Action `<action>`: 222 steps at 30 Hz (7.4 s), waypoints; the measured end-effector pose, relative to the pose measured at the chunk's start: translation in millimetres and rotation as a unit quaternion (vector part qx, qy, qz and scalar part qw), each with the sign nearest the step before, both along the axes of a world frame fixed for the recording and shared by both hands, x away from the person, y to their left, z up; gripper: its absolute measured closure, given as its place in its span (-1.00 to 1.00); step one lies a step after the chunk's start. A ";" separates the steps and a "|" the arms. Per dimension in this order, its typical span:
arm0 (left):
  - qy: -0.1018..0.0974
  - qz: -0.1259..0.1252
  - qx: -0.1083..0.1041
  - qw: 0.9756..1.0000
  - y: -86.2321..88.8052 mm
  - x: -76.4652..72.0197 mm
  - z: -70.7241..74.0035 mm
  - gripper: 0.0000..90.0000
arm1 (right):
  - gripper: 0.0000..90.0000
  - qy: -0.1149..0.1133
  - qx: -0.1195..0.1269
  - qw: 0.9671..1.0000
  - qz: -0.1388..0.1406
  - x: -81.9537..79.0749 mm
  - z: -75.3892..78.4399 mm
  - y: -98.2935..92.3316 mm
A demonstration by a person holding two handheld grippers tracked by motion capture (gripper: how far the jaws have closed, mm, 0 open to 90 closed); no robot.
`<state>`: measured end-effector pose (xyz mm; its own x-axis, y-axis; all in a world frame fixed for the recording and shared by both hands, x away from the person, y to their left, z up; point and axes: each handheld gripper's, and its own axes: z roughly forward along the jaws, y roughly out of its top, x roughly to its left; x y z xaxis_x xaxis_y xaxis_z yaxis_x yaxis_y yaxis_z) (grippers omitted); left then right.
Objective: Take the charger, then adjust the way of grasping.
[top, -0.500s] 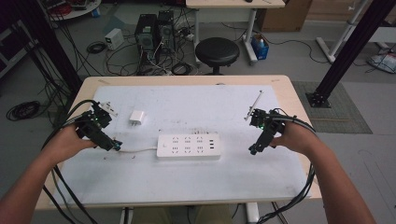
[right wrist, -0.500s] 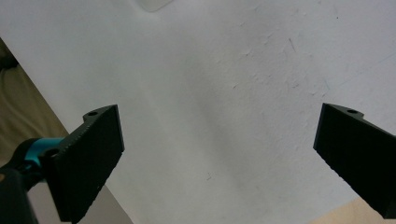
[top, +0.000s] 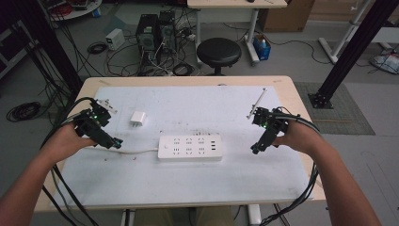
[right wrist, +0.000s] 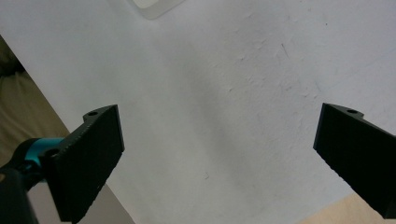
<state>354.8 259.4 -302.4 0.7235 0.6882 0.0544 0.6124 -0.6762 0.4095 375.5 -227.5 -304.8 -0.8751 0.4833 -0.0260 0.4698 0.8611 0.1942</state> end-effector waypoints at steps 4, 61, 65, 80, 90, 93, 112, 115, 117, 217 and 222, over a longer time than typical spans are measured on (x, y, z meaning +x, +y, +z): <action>0.018 0.053 -0.007 0.998 0.4 14.8 -3.7 -0.80 | -0.98 0.000 0.000 1.000 -0.006 2.3 -2.1 -1.6; 0.014 0.267 -0.021 0.963 -31.0 149.2 -112.1 -0.47 | -0.98 0.008 0.017 0.999 -0.026 8.3 -15.5 -1.4; 0.015 0.260 -0.027 0.965 -33.1 149.5 -113.7 -0.31 | -0.98 0.009 0.019 0.999 -0.035 7.9 -16.6 -2.6; -0.010 0.220 -0.022 0.975 -33.0 143.0 -103.5 -0.06 | -0.98 0.005 0.026 0.999 -0.033 7.9 -16.2 -7.9; -0.044 0.140 -0.049 0.988 -29.7 115.3 -63.2 -0.06 | -0.98 0.001 0.033 0.999 -0.031 5.9 -19.1 -7.8; -0.052 0.109 -0.058 0.991 -32.2 101.5 -50.1 -0.06 | -0.98 0.000 0.034 0.999 -0.028 5.1 -18.8 -6.1; -0.093 -0.102 -0.096 0.986 -44.2 30.5 -0.1 -0.06 | -0.98 -0.014 0.041 0.999 -0.023 -1.7 -13.8 0.1; -0.096 -0.118 -0.108 0.982 -46.0 26.6 3.9 -0.05 | -0.98 -0.018 0.044 0.998 -0.030 -5.1 -12.6 1.9; -0.098 -0.128 -0.109 0.981 -48.3 24.1 5.9 -0.06 | -0.98 -0.022 0.043 0.998 -0.029 -5.3 -11.9 1.3; -0.071 -0.184 -0.124 0.972 -113.4 3.4 -5.7 -0.60 | 0.38 0.078 0.389 0.884 -0.247 7.3 -13.9 24.6; -0.046 -0.143 -0.088 0.985 -84.0 11.3 -10.2 -0.60 | 0.38 0.029 0.318 0.919 -0.231 6.4 -10.3 8.4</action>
